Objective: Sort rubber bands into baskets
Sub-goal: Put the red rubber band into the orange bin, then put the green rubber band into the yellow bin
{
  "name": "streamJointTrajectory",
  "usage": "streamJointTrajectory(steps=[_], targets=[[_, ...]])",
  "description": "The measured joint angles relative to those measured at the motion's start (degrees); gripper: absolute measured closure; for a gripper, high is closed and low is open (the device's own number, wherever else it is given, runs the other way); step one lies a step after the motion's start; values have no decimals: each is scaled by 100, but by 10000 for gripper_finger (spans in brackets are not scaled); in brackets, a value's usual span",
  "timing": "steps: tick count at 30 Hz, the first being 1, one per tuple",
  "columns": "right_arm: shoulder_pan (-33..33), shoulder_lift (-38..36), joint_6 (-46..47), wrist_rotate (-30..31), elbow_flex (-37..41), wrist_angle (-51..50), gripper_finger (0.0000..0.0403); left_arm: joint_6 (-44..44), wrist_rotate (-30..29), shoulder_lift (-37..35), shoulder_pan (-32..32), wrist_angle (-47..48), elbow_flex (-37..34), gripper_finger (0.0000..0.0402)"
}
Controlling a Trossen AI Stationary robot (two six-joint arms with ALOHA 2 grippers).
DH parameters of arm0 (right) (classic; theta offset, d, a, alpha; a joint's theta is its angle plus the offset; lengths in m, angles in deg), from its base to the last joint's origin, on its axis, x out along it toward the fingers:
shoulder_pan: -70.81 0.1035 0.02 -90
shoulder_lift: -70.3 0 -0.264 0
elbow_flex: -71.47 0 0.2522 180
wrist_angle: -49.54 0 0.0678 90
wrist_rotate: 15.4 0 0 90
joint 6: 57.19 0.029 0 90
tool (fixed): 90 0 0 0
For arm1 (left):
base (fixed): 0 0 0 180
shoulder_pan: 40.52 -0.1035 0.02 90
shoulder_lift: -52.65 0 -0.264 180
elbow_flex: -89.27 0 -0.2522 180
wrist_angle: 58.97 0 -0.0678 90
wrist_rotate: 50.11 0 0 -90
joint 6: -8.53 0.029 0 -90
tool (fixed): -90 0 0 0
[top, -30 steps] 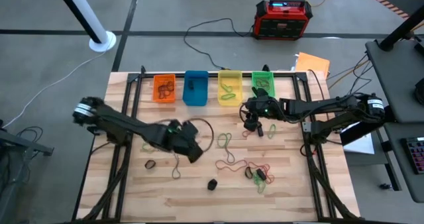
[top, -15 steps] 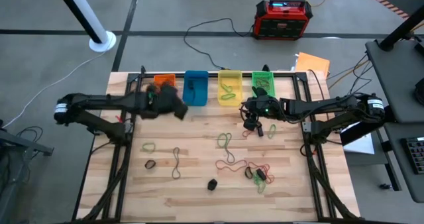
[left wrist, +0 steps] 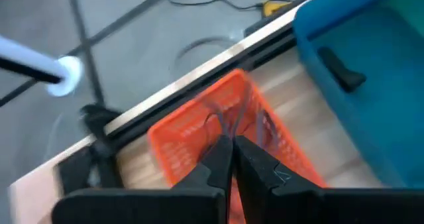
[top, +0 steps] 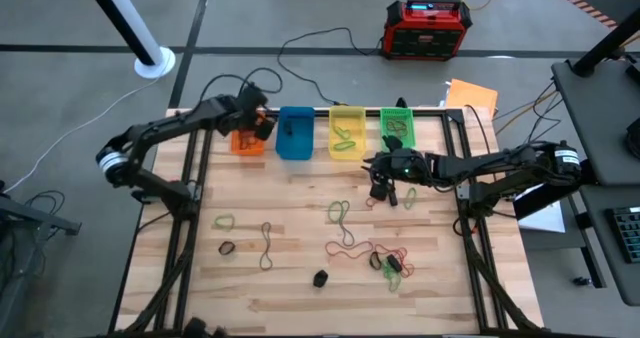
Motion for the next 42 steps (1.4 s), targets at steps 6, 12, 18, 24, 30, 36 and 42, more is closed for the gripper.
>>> streamJointTrajectory(steps=[6, 12, 18, 24, 30, 36, 42], targets=[[3, 0, 1, 0, 12, 41, 354, 217, 128, 486, -490, 219, 0, 401], [1, -2, 5, 2, 12, 211, 368, 170, 994, 824, -369, 708, -4, 401], [1, -2, 319, 2, 12, 262, 369, -126, 503, 893, -374, 746, -4, 392], [1, -2, 778, 2, 12, 273, 369, 125, 503, 830, -372, 616, -2, 328], [66, -2, 1268, -37, 6, 321, 369, 372, 285, 765, -316, 476, -2, 253], [325, -2, 1374, -599, -399, -74, 369, 904, 325, 318, 315, -375, -15, 222], [560, 18, 1372, -590, -1093, -1382, 369, 2063, 1350, -294, 1226, -1663, -373, 224]])
